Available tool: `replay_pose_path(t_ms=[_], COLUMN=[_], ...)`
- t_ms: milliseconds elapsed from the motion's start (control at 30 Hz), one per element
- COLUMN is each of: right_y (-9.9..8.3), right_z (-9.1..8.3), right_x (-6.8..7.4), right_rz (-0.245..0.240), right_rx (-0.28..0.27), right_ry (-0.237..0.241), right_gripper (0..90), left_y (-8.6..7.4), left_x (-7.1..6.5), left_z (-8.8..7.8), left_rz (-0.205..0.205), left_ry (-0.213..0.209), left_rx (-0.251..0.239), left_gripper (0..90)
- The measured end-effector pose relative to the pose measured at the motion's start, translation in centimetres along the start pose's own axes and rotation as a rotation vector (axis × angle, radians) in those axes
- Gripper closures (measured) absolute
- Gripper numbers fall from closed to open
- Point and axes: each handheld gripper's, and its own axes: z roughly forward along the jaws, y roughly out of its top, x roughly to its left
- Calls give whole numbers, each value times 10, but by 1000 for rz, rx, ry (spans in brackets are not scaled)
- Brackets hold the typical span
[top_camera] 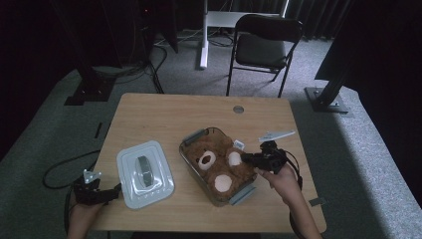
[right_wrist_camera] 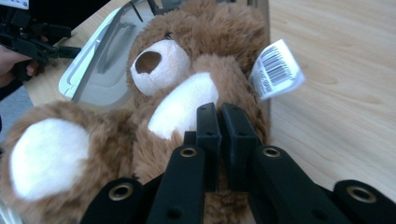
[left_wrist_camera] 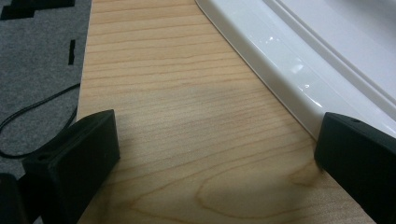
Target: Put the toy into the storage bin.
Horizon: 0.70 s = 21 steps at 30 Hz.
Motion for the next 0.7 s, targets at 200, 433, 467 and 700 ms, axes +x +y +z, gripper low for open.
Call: replay_pose_path(t_ms=[200,433,467,700], right_y=[0,2,3,4], right_z=[28,48,49,53], right_x=[-5,-2,0,7], right_rz=[19,-41,-58,-101], right_rx=[60,170,179,214], right_ry=[23,-19,-33,-73], right_gripper=[894,900,900,900], left_y=[0,0,0,0], left_x=[0,0,0,0], left_z=[0,0,0,0], left_rz=[0,-2,0,0], left_ry=[-1,-1,-1,-1], left_rx=[1,-1,0,0], left_gripper=[6,6,6,6])
